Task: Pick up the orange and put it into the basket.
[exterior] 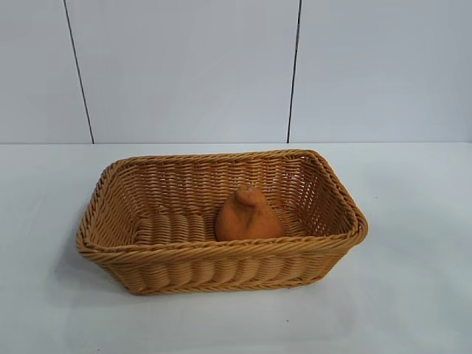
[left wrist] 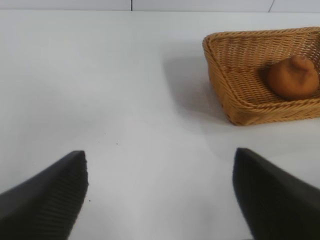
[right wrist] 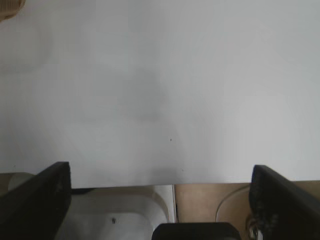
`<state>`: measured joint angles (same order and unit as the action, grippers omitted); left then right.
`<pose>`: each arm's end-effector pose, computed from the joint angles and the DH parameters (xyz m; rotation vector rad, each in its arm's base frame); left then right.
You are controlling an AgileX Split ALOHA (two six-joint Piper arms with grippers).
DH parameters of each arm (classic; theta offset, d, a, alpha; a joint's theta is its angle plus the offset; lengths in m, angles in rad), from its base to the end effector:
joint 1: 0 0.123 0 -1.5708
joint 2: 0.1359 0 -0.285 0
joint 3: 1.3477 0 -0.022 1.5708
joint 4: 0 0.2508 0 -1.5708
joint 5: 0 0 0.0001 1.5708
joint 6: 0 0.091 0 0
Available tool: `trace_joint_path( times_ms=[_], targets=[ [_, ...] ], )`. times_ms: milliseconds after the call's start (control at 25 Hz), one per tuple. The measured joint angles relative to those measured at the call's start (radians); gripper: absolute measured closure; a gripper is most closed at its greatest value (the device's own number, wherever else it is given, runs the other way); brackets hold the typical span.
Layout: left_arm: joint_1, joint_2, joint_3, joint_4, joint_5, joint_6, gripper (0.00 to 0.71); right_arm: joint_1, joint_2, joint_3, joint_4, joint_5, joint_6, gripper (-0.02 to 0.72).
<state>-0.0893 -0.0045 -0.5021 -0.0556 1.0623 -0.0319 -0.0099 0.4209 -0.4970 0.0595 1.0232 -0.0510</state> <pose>-0.0063 -0.0039 0.2778 0.0614 2.0401 -0.1424 0.0613 0.0040 0.2672 -0.0352 2.4287 0.0482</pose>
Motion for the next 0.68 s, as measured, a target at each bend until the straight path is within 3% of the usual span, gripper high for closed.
trace_joint_path(
  times_ms=[360,680],
  targets=[
    [0.000,0.000,0.000,0.000,0.000,0.000,0.139,0.000,-0.396,0.007,0.003,0.001,-0.003,0.042],
    [0.000,0.000,0.000,0.000,0.000,0.000,0.139,0.000,-0.427,0.007,0.003,0.001,-0.003,0.042]
  ],
)
